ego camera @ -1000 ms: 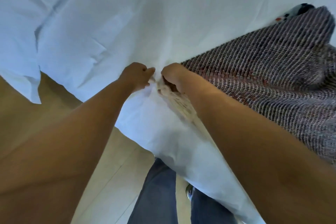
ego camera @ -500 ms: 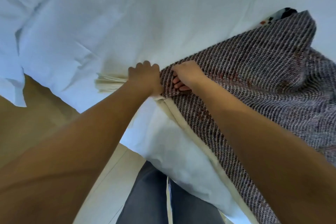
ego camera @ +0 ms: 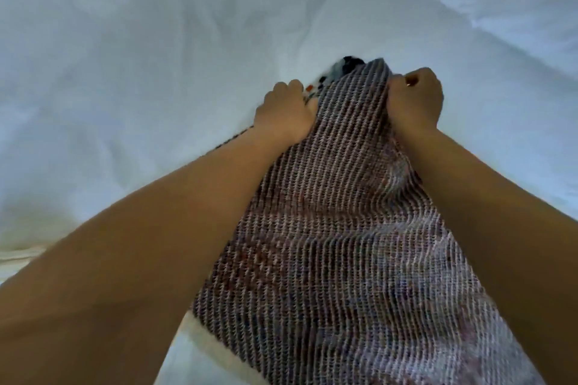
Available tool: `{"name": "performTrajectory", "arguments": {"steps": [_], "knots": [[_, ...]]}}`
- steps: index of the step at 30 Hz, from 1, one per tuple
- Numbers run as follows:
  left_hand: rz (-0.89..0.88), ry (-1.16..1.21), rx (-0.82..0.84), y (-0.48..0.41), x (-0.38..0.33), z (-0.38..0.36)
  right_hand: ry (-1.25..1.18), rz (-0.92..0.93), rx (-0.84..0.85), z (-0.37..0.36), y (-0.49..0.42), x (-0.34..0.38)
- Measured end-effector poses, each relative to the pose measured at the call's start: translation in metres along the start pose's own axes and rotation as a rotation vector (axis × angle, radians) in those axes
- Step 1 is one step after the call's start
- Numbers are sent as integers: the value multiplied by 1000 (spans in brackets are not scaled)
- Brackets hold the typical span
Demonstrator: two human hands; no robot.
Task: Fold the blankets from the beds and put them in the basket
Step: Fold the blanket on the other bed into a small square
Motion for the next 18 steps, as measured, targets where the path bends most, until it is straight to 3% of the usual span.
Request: {"name": "performTrajectory", "arguments": {"steps": [2, 5, 9, 11, 13, 15, 17, 18], "knots": [[52, 103, -16, -30, -9, 3, -175, -176, 67, 14, -37, -22], [98, 261, 153, -58, -10, 0, -444, -449, 517, -7, -63, -28], [58, 280, 417, -68, -25, -17, -312, -429, 927, -39, -77, -7], [79, 487, 624, -67, -32, -29, -189, -380, 1023, -47, -77, 6], [77, 707, 775, -67, -38, -34, -76, -320, 1016, -48, -79, 22], [82, 826, 805, -72, -38, -29, 15, -217, 884, -41, -88, 41], [99, 850, 744, -77, -31, -12, 106, -75, 704, -30, -99, 66], [95, 810, 636, -84, -26, 3, 160, 1, 597, -24, -104, 79]]}}
Point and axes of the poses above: each hand's wrist, its own y-axis away from the middle knuckle, its own z-axis out of the back of the hand, x = y × z, the point moved 6 cm from there along -y, towards the middle knuckle, and after that the axes turned 15 degrees about x, right-handed, at the moved point
